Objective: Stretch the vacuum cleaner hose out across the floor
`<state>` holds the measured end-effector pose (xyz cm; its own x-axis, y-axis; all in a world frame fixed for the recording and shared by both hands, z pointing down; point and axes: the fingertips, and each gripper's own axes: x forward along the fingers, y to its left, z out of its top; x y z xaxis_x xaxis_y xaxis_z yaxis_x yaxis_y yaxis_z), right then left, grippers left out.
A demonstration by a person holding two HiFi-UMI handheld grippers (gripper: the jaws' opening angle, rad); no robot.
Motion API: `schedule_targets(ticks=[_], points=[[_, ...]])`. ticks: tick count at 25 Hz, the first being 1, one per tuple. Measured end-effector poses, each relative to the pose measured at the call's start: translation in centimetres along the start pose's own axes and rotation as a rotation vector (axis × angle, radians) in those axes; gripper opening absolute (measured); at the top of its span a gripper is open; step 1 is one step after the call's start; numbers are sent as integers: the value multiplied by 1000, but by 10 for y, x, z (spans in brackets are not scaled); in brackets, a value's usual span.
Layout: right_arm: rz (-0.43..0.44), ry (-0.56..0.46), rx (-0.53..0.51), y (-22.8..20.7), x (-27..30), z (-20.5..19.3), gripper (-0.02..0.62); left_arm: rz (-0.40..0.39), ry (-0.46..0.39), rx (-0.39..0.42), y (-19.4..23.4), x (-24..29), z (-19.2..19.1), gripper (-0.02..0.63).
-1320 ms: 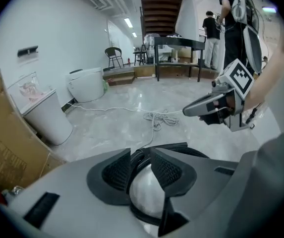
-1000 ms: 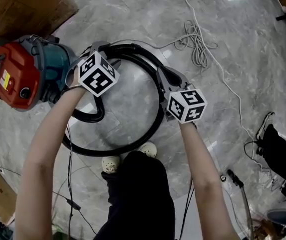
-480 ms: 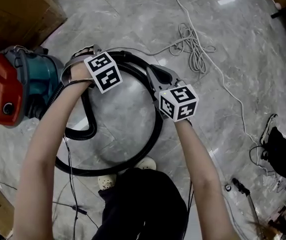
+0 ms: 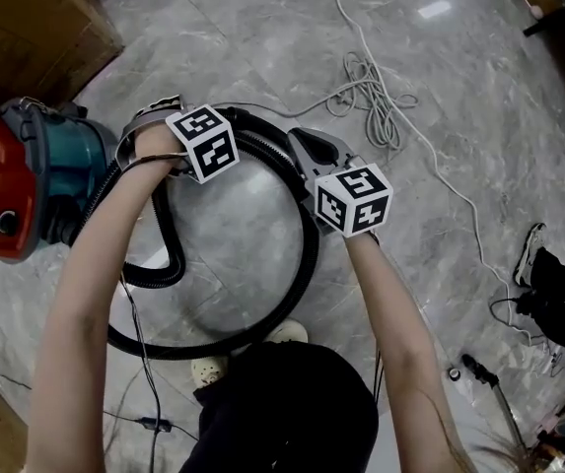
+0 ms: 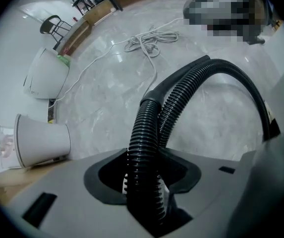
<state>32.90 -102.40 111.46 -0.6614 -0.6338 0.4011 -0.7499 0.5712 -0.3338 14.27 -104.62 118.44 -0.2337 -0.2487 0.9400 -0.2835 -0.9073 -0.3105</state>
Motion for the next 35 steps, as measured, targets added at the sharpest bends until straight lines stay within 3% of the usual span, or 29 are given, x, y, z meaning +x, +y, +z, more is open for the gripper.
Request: schedule_targets(ticks=[6, 10, 18, 20, 23, 27, 28, 35], points=[[13, 21, -6, 21, -12, 16, 17, 54, -50, 14, 14, -34, -5, 186], [7, 11, 73, 35, -27, 31, 17, 100, -105, -34, 29, -65, -15, 184], [71, 90, 124, 94, -42, 63, 18, 41, -236, -177, 36, -144, -30, 184], [106, 80, 190, 112, -45, 79, 18, 15, -266, -206, 35, -164, -31, 184], [153, 22, 386, 131, -52, 111, 28, -27, -316, -256, 33, -194, -36, 184], [235, -19, 616, 160, -64, 145, 221, -96, -402, -323, 26, -235, -43, 184], [245, -33, 650, 167, -69, 153, 242, -110, -423, -335, 24, -247, -45, 184], [173, -328, 872, 167, -122, 225, 328, -167, -522, -365, -1, -325, -63, 184]])
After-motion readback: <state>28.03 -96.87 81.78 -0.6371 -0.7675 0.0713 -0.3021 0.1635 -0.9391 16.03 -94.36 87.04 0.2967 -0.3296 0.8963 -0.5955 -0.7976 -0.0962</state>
